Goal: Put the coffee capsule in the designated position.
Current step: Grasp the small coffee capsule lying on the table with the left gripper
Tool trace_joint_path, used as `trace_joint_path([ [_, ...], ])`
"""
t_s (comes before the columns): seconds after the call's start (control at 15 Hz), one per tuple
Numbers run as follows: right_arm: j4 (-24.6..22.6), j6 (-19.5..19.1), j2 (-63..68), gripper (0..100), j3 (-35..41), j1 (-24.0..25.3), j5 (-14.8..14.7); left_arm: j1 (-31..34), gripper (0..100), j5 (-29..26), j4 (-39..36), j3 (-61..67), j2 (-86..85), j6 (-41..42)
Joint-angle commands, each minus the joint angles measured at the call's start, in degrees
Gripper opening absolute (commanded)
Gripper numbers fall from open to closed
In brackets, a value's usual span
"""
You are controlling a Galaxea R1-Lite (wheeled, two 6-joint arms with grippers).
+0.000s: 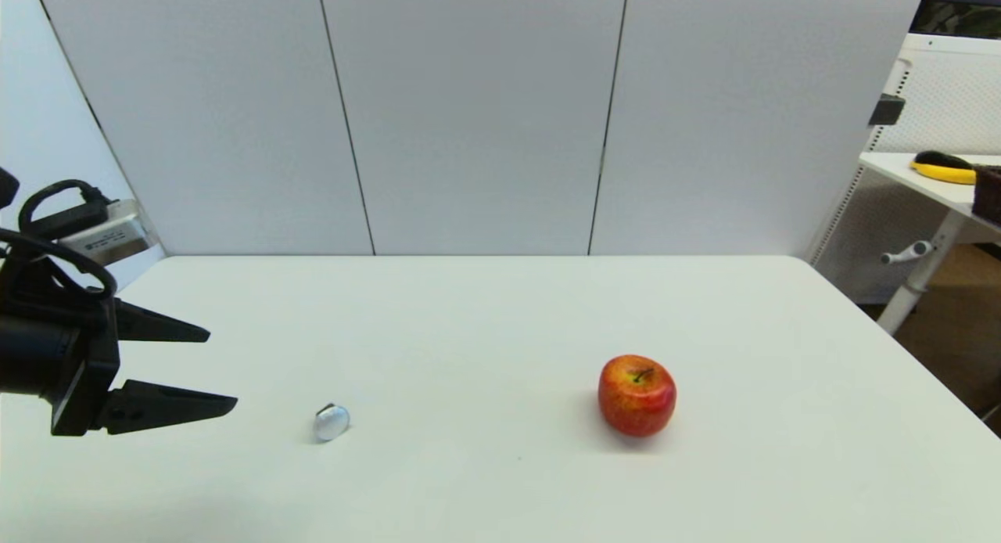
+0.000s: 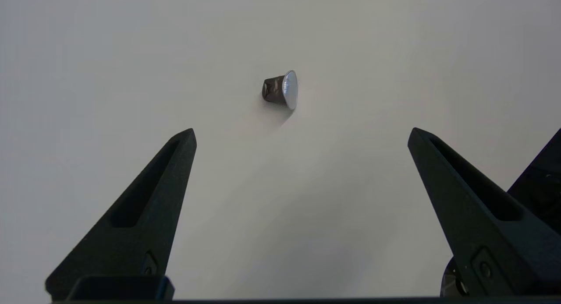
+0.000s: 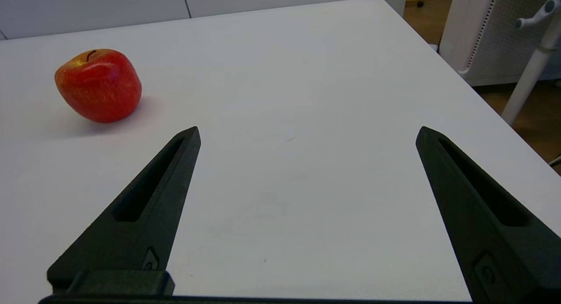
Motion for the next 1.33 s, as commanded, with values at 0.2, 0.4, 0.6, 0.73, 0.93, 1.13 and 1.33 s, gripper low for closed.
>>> trace_joint_path([
  [0.2, 0.0, 0.0, 0.1, 100, 0.0, 0.0, 0.0, -1.6, 100, 1.3, 6.1, -4.0, 6.4, 4.1],
  [0.4, 0.0, 0.0, 0.1, 100, 0.0, 0.0, 0.0, -6.2, 100, 4.7, 9.6, -7.6, 7.6, -4.9],
  [0.6, 0.0, 0.0, 0.1, 100, 0.0, 0.0, 0.0, -10.4, 100, 6.9, 9.4, -8.5, 9.0, -12.8],
  [0.73, 0.0, 0.0, 0.1, 100, 0.0, 0.0, 0.0, -11.1, 100, 10.4, 9.3, -9.8, 10.6, -13.2],
  [0.93, 0.0, 0.0, 0.1, 100, 0.0, 0.0, 0.0, -12.2, 100, 14.8, 8.5, -11.2, 14.1, -13.3],
  [1.13, 0.0, 0.0, 0.1, 100, 0.0, 0.0, 0.0, -14.0, 100, 17.4, 7.6, -13.1, 17.7, -13.3],
  [1.33, 0.0, 0.0, 0.1, 100, 0.0, 0.0, 0.0, -16.0, 100, 18.6, 6.7, -13.3, 20.2, -13.6],
])
